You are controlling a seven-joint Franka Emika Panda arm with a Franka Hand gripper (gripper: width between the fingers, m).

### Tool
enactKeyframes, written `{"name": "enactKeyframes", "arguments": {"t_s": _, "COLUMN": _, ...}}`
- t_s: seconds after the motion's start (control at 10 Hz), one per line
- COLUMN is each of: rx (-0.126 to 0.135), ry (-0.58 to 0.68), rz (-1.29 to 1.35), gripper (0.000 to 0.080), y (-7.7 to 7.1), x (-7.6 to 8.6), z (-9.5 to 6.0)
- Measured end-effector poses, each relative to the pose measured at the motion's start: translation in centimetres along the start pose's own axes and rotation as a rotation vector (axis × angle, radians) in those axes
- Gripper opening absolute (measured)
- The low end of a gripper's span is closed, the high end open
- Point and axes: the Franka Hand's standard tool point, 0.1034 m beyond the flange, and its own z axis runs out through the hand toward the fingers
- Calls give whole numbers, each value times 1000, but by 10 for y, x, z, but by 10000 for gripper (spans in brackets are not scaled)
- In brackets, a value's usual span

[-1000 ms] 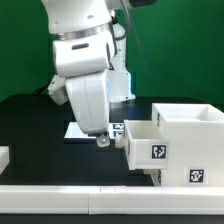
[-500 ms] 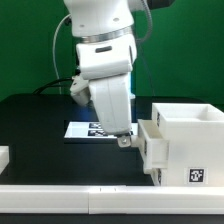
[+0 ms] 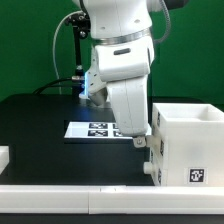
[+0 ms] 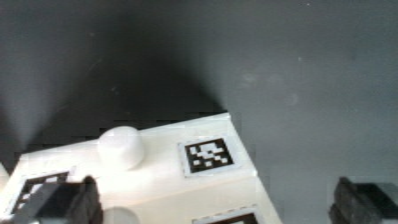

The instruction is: Assemble drawer

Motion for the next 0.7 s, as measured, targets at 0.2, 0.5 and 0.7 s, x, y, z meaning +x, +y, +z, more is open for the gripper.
{"name": "enactKeyframes", "arguments": {"t_s": 0.2, "rx": 0, "ry": -1, "rz": -4, "gripper": 649, "y": 1, "x": -7, "z": -1}}
{"name": "enactKeyframes", "arguments": {"t_s": 0.5, "rx": -16, "ry": -1, "rz": 12, "gripper": 649, "y": 4, "x": -26, "z": -13}}
{"name": "enactKeyframes", "arguments": {"t_s": 0.7, "rx": -10, "ry": 0, "rz": 10, "gripper": 649, "y": 3, "x": -24, "z": -9}}
